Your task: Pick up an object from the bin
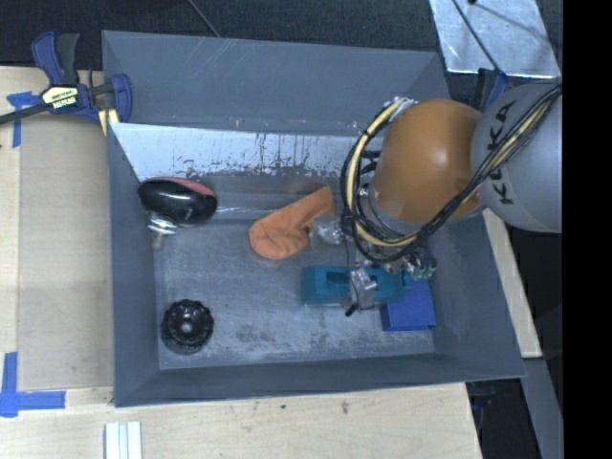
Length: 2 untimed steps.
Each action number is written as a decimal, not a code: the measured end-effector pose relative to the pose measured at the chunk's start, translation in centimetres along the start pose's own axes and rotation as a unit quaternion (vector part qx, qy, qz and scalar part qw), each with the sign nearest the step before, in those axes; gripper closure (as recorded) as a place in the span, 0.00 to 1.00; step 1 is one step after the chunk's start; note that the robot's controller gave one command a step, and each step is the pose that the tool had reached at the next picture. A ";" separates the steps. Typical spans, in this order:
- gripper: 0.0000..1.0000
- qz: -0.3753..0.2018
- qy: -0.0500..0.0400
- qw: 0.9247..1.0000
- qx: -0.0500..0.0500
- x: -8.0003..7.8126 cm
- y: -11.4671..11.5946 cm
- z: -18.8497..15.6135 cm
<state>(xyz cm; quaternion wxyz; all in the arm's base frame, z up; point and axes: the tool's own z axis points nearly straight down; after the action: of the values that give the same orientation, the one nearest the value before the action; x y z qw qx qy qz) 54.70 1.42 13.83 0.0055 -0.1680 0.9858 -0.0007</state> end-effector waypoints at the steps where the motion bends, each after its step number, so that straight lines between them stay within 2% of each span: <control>1: 0.00 0.121 0.006 0.993 -0.001 0.3 0.0 2.4; 2: 0.00 0.042 0.005 0.999 -0.001 -0.6 -0.8 3.1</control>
Offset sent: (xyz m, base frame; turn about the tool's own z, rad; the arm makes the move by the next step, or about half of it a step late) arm 0.0159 -0.0106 -0.0372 -0.0221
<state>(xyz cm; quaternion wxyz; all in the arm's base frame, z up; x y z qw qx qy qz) 55.52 0.89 10.70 0.0007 -0.1260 0.9920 0.0002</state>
